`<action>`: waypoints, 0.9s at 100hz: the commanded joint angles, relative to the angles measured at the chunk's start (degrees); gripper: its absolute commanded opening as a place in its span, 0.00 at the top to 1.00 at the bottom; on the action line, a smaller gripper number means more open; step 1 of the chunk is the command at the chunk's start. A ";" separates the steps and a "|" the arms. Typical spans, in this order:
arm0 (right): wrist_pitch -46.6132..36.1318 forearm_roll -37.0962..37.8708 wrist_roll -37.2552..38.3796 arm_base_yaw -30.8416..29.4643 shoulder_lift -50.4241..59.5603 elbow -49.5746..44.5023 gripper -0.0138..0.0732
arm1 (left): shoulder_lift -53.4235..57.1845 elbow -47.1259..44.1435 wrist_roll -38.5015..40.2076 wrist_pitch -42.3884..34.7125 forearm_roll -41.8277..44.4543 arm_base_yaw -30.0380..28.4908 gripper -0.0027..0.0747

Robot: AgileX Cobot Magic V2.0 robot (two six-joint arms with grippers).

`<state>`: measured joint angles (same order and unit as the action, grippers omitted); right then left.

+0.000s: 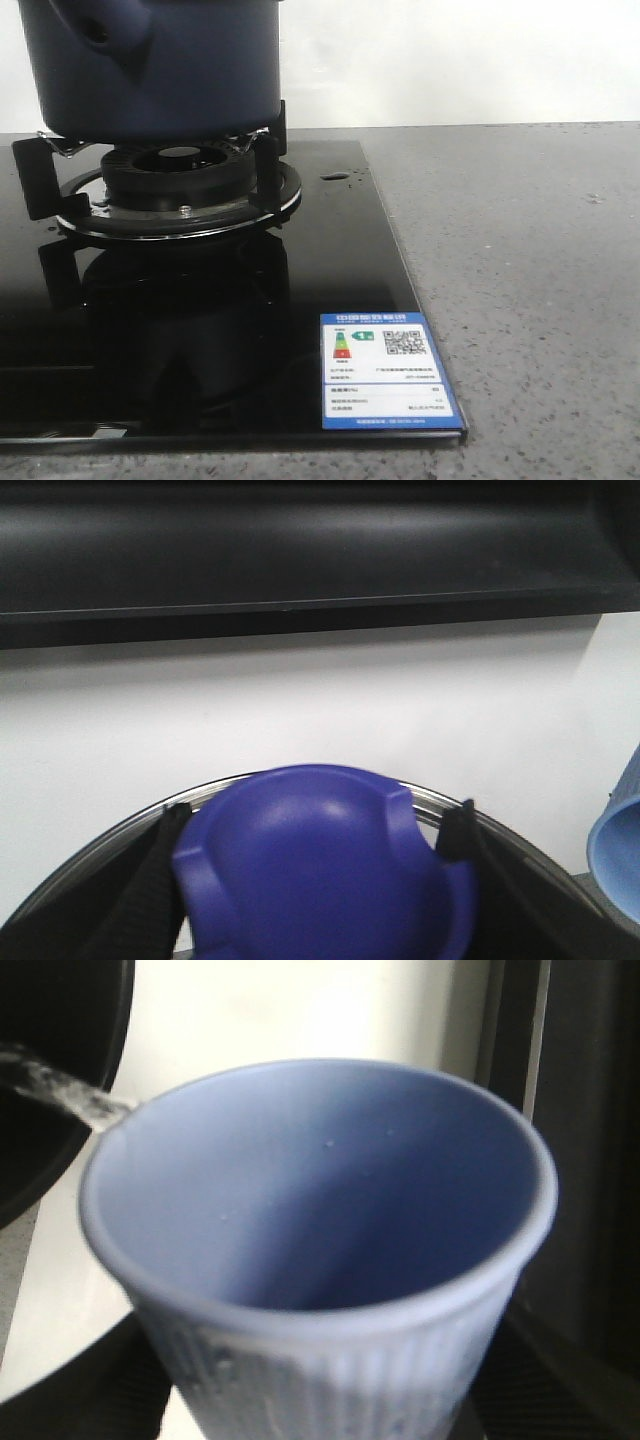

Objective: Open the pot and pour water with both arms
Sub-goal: 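Tilt the cup over the open pot with the right gripper, pouring water, then carry the empty cup back and lower it onto the counter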

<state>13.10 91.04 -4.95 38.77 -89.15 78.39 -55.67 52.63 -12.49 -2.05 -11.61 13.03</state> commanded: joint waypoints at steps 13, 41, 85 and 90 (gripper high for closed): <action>0.26 1.62 -0.03 0.23 2.40 2.19 0.42 | 1.33 2.22 0.00 -6.62 0.05 -0.19 0.50; 0.26 1.62 -0.03 0.23 2.40 2.19 0.42 | 1.33 2.22 0.00 -6.62 0.05 -0.19 0.50; 1.32 0.94 1.30 0.23 2.40 2.19 0.42 | 1.33 2.22 0.00 -6.62 0.05 -0.19 0.50; 2.09 0.65 3.40 0.23 2.40 2.19 0.42 | 1.33 2.22 0.00 -6.62 0.05 -0.19 0.50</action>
<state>13.21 90.93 -4.09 38.77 -89.15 78.39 -55.67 52.63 -12.49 -2.05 -11.61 13.03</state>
